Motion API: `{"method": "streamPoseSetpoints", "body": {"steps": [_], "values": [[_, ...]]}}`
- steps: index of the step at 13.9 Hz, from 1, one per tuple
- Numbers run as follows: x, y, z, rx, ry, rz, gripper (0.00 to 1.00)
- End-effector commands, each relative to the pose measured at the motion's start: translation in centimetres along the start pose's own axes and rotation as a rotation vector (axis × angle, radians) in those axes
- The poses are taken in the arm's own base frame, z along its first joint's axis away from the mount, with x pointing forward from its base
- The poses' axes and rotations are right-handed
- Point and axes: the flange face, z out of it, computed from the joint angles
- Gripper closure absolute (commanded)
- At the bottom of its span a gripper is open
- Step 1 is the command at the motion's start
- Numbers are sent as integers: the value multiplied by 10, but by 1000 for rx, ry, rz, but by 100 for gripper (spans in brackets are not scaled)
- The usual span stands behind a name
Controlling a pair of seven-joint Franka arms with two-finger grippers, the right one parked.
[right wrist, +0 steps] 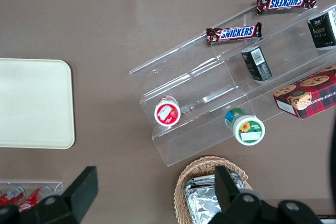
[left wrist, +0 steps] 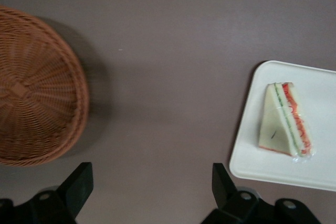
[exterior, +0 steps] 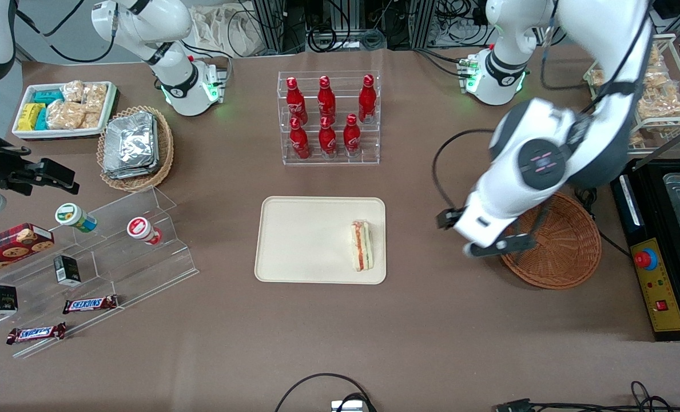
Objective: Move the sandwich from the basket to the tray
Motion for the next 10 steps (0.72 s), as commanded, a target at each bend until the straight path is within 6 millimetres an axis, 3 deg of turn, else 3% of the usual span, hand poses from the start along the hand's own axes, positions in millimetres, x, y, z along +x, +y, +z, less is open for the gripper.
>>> {"method": "streamPoseSetpoints", "body": {"steps": [1,6,10], "values": [[-29,-67,-26,-6,21,16,0],[-29,-173,-54,2,-19,135,0],[-18,-207,-67,10,-34,214,0]]}}
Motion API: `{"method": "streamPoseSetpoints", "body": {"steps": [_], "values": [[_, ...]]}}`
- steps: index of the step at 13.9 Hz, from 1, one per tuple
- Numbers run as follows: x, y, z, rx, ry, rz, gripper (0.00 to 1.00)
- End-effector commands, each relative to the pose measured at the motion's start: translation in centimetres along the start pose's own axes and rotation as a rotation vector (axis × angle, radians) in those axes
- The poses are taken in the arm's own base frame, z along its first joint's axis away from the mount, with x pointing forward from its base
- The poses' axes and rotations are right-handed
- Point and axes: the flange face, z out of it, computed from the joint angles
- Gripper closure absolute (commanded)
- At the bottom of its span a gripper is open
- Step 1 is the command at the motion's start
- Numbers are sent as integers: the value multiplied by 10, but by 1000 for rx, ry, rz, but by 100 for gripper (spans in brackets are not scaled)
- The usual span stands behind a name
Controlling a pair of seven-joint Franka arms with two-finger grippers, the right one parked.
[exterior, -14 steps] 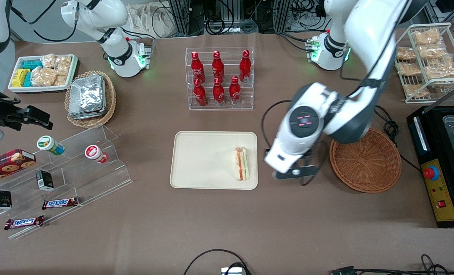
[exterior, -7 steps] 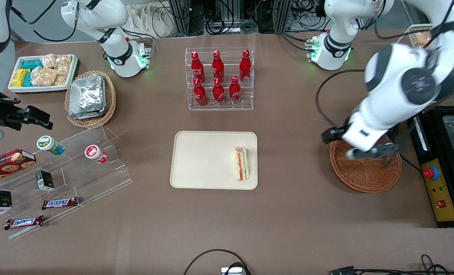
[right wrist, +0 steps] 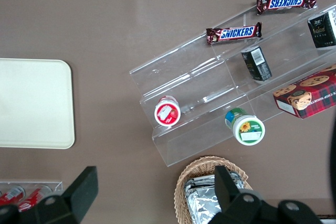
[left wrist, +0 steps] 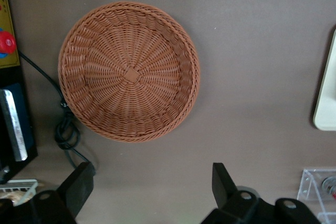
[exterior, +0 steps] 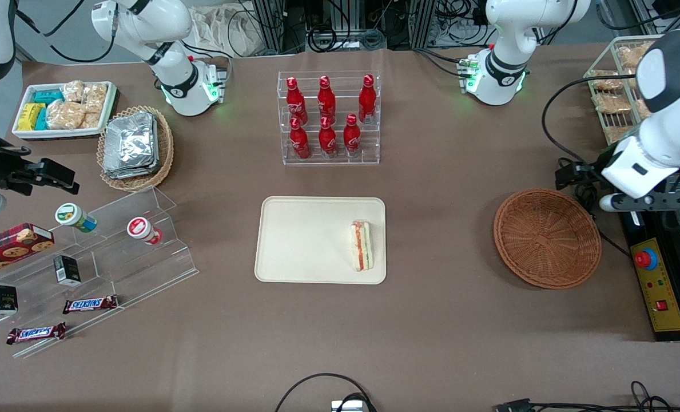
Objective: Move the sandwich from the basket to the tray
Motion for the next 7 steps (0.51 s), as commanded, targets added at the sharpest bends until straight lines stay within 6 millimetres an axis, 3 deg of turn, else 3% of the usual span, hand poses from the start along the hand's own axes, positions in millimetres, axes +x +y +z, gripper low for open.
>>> {"method": "streamPoseSetpoints", "body": {"steps": [1,7], "values": [[0,-10,-9,7,-11,77,0],[26,-10,-24,47,-47,85,0]]}}
